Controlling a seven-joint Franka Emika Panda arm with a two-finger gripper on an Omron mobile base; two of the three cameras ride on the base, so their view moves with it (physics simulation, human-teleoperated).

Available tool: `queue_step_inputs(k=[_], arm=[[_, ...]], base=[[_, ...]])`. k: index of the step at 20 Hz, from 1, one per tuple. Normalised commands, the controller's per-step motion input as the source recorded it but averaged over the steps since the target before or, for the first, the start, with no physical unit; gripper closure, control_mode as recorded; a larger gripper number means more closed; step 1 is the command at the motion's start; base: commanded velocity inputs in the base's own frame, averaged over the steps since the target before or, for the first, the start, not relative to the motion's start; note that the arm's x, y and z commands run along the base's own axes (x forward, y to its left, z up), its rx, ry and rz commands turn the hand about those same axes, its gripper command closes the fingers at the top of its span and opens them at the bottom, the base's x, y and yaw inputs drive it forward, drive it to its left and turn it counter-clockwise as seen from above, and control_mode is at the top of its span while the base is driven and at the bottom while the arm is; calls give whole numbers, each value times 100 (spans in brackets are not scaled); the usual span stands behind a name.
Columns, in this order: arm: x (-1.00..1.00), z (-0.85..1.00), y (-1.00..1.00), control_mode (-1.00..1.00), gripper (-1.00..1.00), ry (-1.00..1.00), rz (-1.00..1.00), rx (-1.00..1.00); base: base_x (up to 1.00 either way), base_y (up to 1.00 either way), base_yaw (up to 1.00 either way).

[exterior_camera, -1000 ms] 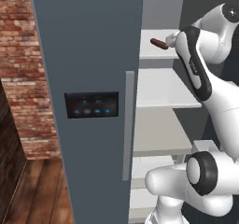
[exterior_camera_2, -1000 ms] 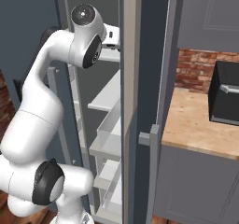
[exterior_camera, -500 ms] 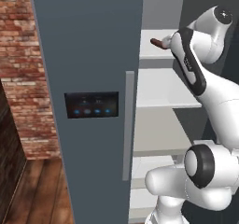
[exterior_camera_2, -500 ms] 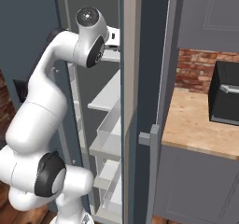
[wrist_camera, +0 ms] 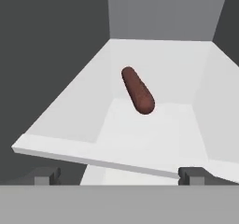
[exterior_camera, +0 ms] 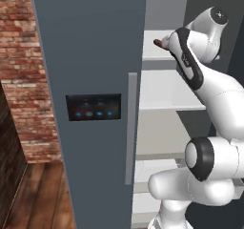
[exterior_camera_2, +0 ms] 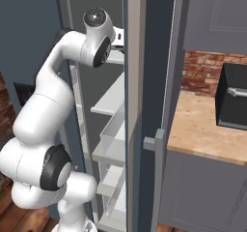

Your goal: Retrieve the sausage and cheese from the fridge and place them on the cutting board on the counter.

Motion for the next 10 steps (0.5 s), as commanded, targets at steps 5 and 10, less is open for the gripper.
queue_step_inputs(k=[5,10], arm=[[31,-9,0,-100,-100,1,0,0],[49,0,-1,-100,-100,2,0,0]], base=[[0,0,0],[0,0,0]])
